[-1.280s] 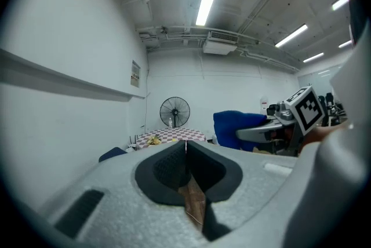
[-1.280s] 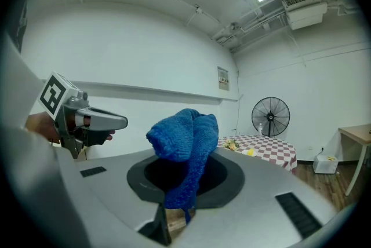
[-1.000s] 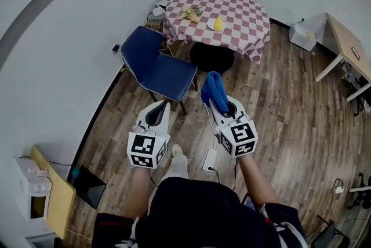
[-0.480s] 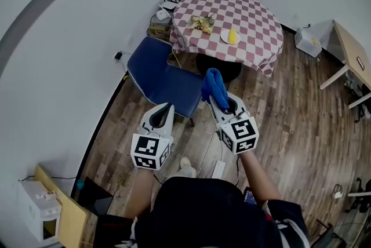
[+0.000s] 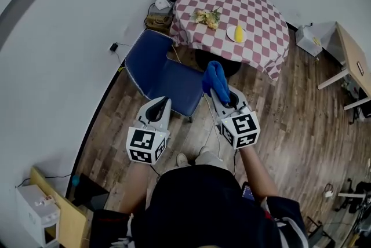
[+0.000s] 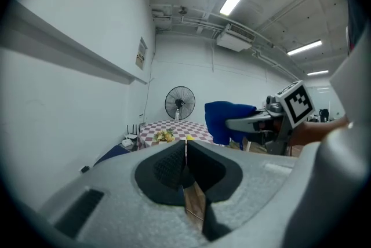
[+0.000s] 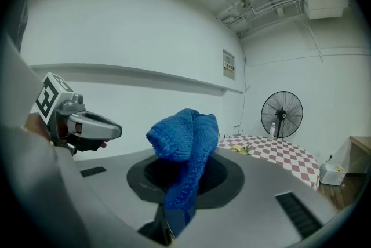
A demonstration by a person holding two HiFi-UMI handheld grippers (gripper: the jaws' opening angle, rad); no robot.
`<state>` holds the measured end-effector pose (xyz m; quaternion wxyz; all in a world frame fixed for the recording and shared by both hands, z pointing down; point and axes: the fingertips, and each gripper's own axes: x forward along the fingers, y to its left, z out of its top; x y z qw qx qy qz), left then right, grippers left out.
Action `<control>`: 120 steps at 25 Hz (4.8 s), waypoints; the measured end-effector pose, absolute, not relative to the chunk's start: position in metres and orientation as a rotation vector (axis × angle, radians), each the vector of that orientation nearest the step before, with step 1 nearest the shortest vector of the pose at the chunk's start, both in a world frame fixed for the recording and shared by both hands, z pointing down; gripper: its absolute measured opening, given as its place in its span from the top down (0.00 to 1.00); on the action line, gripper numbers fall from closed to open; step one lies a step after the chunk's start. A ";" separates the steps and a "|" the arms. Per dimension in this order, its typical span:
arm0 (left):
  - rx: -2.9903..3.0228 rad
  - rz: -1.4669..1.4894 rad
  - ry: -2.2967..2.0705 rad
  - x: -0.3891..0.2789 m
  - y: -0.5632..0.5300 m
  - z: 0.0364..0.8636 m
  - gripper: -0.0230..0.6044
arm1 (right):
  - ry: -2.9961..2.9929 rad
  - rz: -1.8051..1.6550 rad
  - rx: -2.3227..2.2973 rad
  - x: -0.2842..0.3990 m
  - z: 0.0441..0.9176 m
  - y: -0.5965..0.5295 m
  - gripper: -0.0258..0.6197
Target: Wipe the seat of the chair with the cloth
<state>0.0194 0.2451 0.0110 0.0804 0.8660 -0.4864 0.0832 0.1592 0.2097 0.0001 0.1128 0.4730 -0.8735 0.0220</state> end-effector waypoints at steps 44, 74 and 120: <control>1.769 0.565 -1.395 0.015 0.042 0.340 0.93 | -2.326 0.427 0.320 0.074 0.309 -0.067 0.87; 1.880 1.011 -1.184 0.015 0.040 0.655 0.81 | -2.038 0.480 0.151 0.081 0.603 -0.045 0.87; 1.863 1.028 -1.272 0.009 0.025 0.697 0.43 | -2.105 0.043 0.352 -0.009 0.622 -0.225 0.87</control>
